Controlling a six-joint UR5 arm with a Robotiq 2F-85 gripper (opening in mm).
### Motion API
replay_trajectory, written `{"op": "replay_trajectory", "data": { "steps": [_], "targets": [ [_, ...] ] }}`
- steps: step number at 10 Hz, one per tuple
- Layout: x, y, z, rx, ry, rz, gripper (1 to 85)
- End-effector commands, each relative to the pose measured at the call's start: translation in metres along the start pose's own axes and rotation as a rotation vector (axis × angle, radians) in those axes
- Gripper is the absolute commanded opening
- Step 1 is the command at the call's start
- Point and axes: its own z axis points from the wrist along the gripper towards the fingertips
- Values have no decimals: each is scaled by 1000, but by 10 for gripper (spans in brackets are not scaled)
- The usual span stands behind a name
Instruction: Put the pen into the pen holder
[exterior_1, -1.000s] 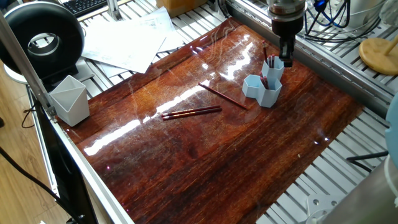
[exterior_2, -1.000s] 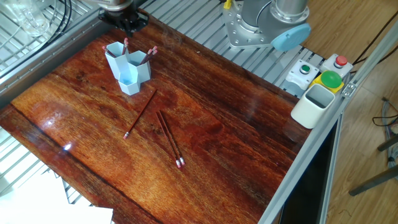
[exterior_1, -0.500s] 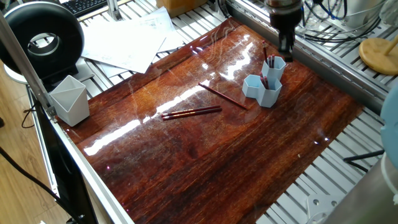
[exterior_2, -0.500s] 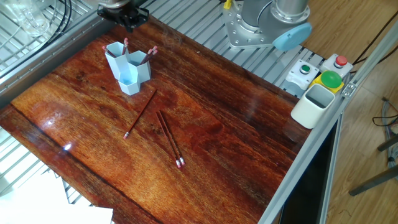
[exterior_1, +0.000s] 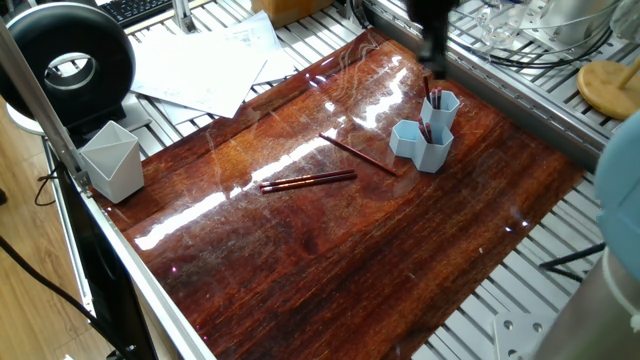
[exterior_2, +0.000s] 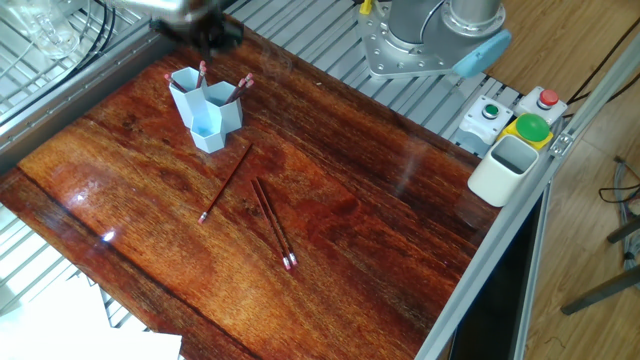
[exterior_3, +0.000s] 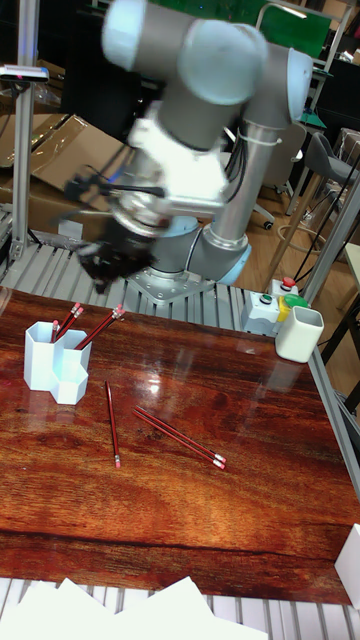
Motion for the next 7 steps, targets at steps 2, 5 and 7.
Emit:
{"op": "replay_trajectory", "data": {
  "steps": [2, 5, 7],
  "targets": [
    [-111, 22, 7, 1, -159, -30, 10],
    [-147, 14, 53, 6, -141, -19, 10],
    [-129, 6, 55, 36, -69, -7, 10]
  ]
}}
